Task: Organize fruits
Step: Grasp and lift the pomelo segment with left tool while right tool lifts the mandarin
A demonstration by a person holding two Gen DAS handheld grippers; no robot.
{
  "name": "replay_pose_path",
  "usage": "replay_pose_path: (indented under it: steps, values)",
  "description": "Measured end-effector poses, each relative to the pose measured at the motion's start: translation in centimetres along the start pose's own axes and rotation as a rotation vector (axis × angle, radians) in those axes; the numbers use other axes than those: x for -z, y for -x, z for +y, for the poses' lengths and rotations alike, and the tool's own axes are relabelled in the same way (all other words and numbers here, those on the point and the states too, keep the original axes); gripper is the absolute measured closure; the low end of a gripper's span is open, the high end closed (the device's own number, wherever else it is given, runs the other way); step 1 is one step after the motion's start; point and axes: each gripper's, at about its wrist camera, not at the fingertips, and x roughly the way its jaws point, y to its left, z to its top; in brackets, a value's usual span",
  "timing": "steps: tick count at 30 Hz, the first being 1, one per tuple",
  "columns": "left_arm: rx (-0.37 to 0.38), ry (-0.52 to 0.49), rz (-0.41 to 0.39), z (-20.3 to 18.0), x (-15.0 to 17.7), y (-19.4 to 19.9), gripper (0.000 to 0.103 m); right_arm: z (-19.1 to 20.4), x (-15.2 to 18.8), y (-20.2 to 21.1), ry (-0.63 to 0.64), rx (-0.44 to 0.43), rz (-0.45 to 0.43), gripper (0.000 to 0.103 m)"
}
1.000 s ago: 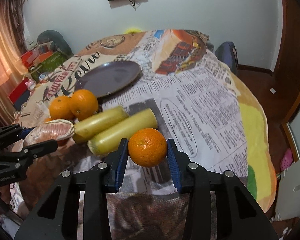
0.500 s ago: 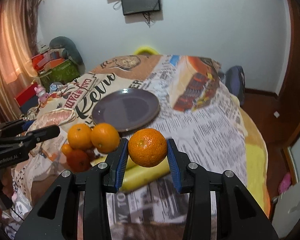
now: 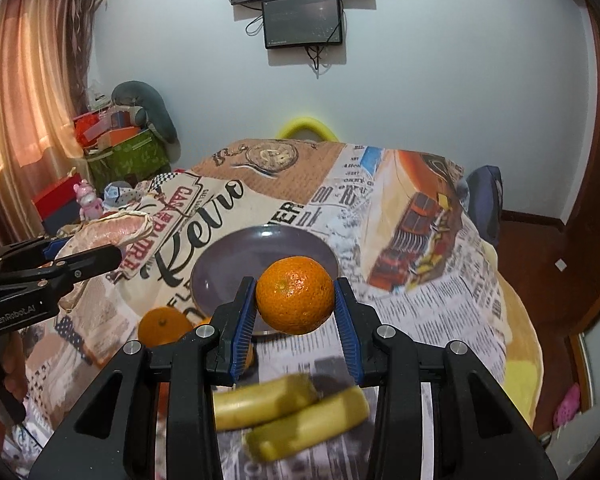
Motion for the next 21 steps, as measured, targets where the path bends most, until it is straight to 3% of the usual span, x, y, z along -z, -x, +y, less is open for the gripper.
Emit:
replay_pose_path:
  steps: [11,21]
  values:
    - [-0.014,0.002,-0.006,1.3,-2.1,-3.6,0.056,-0.5,-2.2,-3.5,0.022,0.014,0.0,0.068]
    - [-0.008,0.02,0.039,2.2,-3.1,-8.4,0.056,-0.9,-3.3,-7.7,0.03,0.023,0.033,0.068]
